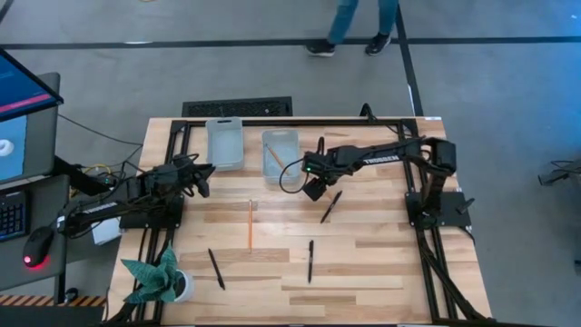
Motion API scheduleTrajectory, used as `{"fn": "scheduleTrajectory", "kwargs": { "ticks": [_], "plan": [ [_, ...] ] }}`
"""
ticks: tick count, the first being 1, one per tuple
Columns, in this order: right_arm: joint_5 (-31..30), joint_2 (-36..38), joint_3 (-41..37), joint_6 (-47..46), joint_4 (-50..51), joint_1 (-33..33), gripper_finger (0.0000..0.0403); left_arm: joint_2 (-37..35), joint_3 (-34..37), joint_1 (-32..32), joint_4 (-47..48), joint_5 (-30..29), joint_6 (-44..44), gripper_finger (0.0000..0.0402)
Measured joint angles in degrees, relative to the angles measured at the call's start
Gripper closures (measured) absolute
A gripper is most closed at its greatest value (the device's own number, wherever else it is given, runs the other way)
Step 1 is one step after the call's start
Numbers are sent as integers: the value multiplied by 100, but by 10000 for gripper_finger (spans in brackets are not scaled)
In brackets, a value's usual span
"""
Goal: Sort pens & pencils
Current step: Put the top orange pencil into the right gray bin
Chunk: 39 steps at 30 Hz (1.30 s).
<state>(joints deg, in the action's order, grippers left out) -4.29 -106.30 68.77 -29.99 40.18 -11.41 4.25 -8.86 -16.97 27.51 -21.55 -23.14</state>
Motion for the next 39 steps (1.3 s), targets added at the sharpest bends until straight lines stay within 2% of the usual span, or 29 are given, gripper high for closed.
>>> {"fn": "scheduleTrajectory", "kwargs": {
  "ticks": [5, 12, 25, 29, 33, 39],
  "plan": [
    [36, -426, 4, 45, -99, 47, 185, 0, 0, 1, 0, 8, 0, 329],
    [214, -576, 24, 157, -209, 44, 201, -2, 0, 2, 2, 12, -2, 329],
    [273, -588, 22, 198, -320, 32, 323, -1, 0, 1, 2, 8, 0, 329],
    [291, -595, 17, 198, -293, 34, 350, -2, 0, 1, 2, 6, -1, 329],
    [291, -595, 17, 198, -274, 34, 359, -1, 0, 1, 2, 6, -1, 329],
    [288, -595, 15, 196, -269, 34, 350, -2, 0, 2, 2, 3, 0, 329]
  ]
}}
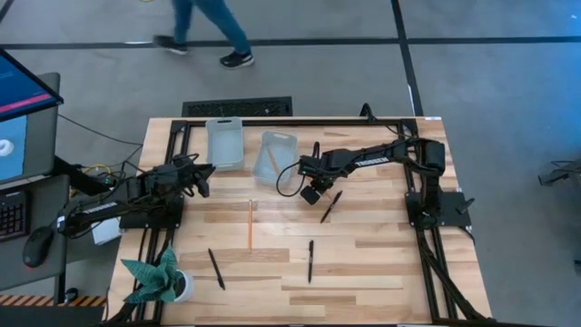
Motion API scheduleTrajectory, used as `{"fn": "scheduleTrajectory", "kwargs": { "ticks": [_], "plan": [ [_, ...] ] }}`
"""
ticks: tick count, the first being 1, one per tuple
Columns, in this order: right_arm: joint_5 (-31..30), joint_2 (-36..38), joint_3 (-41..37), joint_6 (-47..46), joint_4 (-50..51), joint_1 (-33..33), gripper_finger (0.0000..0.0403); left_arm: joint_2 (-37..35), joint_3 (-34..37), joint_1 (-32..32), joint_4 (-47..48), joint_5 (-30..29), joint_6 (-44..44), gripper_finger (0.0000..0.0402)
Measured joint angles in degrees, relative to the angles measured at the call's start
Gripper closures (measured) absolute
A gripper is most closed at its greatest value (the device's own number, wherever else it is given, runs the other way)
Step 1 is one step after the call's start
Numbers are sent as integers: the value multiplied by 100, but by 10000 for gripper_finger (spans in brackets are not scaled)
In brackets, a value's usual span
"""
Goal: Sort pens & pencils
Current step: Put the top orange pencil into the right gray bin
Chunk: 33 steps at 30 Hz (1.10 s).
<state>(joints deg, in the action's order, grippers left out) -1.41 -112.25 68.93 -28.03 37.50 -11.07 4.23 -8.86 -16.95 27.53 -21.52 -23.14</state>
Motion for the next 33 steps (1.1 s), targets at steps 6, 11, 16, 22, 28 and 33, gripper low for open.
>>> {"fn": "scheduleTrajectory", "kwargs": {
  "ticks": [6, 11, 16, 22, 28, 33],
  "plan": [
    [-7, 106, -15, -18, -49, 0, 352, 2, 0, -2, 0, -12, 0, 329],
    [28, 361, -44, -84, 49, -68, 351, 2, 0, 0, 0, -17, 0, 329],
    [3, 629, -35, -197, 159, -123, 351, 0, -2, -2, 2, -24, 0, 329],
    [-15, 959, -26, -361, 120, -146, 351, 1, -2, -2, 0, -24, 2, 329],
    [-31, 1264, -22, -381, 74, -184, 351, 0, -2, 0, 0, -25, 2, 329],
    [-144, 1462, -20, -503, -5, -221, 351, 0, -2, -2, 0, -26, 2, 329]
  ]
}}
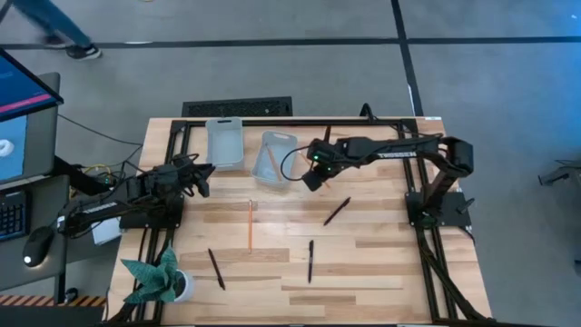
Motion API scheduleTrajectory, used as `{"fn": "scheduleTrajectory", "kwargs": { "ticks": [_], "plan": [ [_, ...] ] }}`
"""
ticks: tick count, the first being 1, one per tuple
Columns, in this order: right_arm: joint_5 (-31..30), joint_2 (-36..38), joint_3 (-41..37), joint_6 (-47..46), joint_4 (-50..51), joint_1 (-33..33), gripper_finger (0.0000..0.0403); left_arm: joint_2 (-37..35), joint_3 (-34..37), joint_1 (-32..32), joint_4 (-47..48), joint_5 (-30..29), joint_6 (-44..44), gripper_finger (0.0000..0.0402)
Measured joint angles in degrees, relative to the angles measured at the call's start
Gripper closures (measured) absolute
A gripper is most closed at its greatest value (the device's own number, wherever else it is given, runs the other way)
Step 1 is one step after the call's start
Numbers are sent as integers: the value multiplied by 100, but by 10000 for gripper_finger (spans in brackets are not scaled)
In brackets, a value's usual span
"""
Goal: Sort pens & pencils
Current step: Put the top orange pencil into the right gray bin
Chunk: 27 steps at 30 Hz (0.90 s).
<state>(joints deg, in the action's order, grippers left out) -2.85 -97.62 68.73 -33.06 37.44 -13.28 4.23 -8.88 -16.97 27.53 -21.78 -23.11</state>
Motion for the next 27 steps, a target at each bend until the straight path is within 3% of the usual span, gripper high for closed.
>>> {"fn": "scheduleTrajectory", "kwargs": {
  "ticks": [19, 27],
  "plan": [
    [154, -20, 9, -555, -3234, -74, 351, 0, 0, 1, 0, 0, 0, 329],
    [131, -20, 11, -557, -3335, -186, 351, 0, 0, 2, 0, 2, 0, 329]
  ]
}}
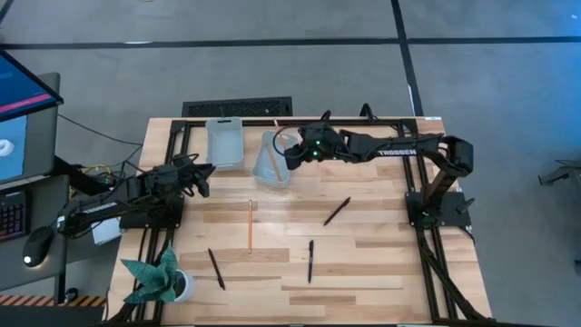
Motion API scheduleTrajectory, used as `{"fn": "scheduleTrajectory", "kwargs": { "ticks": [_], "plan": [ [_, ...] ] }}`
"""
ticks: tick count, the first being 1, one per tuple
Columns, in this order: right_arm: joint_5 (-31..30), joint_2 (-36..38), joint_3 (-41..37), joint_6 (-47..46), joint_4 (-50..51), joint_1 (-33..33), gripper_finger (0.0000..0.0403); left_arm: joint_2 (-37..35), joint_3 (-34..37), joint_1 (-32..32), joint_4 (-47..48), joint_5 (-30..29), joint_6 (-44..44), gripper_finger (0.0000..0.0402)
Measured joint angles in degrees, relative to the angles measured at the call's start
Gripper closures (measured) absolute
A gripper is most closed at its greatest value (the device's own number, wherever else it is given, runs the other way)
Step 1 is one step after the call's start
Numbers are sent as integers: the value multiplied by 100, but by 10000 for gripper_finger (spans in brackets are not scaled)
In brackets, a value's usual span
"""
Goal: Sort pens & pencils
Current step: Put the top orange pencil into the right gray bin
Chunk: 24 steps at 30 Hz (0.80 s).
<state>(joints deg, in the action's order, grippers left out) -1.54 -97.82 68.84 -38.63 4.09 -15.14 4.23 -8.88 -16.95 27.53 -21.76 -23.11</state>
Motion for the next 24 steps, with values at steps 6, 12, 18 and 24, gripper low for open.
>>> {"fn": "scheduleTrajectory", "kwargs": {
  "ticks": [6, 12, 18, 24],
  "plan": [
    [-133, 0, 0, -1, -221, 7, 351, 0, 0, -2, 0, 0, 0, 329],
    [-165, 0, 0, 0, -432, 9, 351, 0, 0, -1, -1, -1, 0, 329],
    [-307, -373, -6, -52, -668, 43, 351, 0, 0, -1, 0, -1, 0, 329],
    [-283, -941, 362, -35, -799, 50, 351, 0, 0, 0, -2, 1, 0, 329]
  ]
}}
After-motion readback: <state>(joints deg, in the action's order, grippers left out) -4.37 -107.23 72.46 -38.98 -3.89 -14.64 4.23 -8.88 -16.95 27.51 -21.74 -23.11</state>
